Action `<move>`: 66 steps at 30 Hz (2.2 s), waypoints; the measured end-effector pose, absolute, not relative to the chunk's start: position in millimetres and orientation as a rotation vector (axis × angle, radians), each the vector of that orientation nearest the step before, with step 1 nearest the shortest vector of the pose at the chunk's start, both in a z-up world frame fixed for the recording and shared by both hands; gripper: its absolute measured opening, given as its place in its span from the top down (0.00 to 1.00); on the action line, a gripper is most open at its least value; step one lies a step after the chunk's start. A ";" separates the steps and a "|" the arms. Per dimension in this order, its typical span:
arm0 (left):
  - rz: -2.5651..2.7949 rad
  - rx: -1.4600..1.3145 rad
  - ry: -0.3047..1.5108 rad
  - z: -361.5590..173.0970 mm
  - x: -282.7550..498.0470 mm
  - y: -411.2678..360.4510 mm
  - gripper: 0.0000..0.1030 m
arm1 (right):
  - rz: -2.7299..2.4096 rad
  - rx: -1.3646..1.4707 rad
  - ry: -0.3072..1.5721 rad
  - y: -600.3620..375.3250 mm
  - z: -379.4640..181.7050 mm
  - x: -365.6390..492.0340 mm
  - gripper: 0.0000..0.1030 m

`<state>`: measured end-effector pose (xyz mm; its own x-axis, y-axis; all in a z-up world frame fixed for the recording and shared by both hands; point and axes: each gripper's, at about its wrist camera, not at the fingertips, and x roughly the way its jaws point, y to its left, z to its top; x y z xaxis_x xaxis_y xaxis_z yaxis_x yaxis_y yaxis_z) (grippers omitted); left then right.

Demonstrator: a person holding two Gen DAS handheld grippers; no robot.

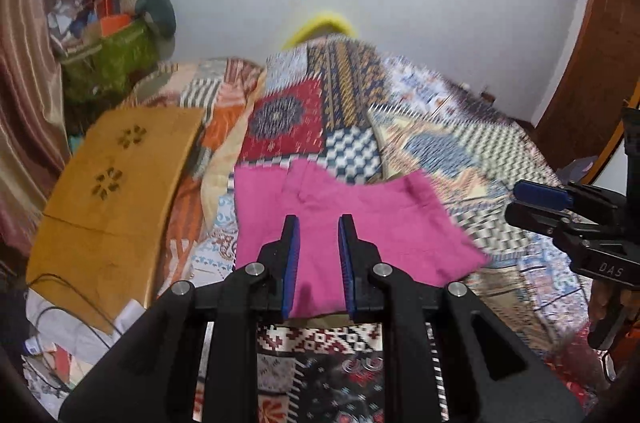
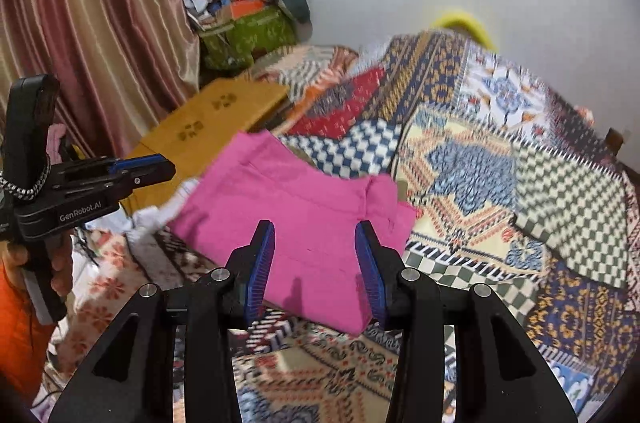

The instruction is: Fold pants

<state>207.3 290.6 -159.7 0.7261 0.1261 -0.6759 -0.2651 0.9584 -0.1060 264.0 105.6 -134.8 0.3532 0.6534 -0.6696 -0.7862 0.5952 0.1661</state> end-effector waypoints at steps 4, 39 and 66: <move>0.214 -0.166 0.653 -121.8 179.6 268.3 0.83 | 0.953 -0.178 0.695 93.4 -104.1 241.4 0.63; 0.274 -0.036 0.183 7.9 -34.6 123.9 0.11 | 0.983 0.024 0.213 -16.5 17.7 63.0 0.25; 0.282 -0.030 0.160 2.1 -36.3 118.8 0.05 | 0.922 0.022 0.212 -25.5 11.2 54.3 0.00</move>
<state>-36.3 118.8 2.1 0.9478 0.2749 -0.1613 -0.2797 0.9600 -0.0076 54.3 -25.5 11.2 0.5851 0.7924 -0.1725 -0.7882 0.6057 0.1091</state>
